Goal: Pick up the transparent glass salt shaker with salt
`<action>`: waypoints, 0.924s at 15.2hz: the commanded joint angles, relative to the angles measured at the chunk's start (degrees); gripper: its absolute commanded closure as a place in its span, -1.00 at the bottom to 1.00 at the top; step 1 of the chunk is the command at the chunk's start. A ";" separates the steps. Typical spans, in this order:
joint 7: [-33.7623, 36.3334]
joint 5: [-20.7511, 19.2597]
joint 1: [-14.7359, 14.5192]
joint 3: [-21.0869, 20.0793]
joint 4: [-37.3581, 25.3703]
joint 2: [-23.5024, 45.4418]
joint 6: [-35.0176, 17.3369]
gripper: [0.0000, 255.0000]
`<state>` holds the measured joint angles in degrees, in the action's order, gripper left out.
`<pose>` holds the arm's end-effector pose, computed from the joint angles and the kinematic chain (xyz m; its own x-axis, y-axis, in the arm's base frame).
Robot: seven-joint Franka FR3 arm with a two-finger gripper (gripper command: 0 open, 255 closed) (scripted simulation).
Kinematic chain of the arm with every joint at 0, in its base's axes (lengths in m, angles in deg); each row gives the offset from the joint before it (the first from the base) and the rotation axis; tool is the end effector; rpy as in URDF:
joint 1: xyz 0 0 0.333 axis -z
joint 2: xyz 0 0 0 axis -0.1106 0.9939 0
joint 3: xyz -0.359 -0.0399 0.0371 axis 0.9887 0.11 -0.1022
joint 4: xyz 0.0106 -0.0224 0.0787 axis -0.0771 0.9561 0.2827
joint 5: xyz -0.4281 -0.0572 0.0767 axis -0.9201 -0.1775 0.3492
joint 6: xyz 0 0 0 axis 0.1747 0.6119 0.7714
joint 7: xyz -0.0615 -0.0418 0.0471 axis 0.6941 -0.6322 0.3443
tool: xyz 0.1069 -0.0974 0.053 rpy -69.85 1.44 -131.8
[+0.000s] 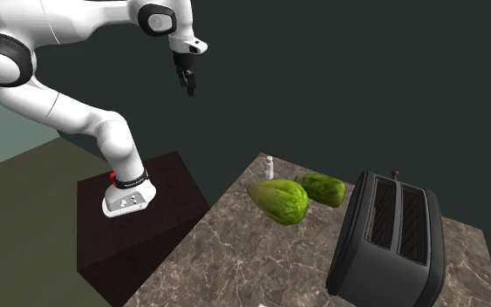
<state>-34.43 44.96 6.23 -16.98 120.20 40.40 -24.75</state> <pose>0.3271 0.0229 0.5679 0.9995 -0.0260 -0.0199 -0.0282 -0.9927 -0.1176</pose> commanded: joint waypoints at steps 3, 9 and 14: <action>-2.27 -1.37 0.63 1.32 2.22 0.74 -3.54 -1.00; -8.81 -5.07 2.53 5.57 7.07 5.12 -14.77 -1.00; -14.15 -7.32 3.91 9.34 8.84 11.26 -24.58 -1.00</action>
<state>-47.55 38.04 9.90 -8.31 128.57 50.56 -47.19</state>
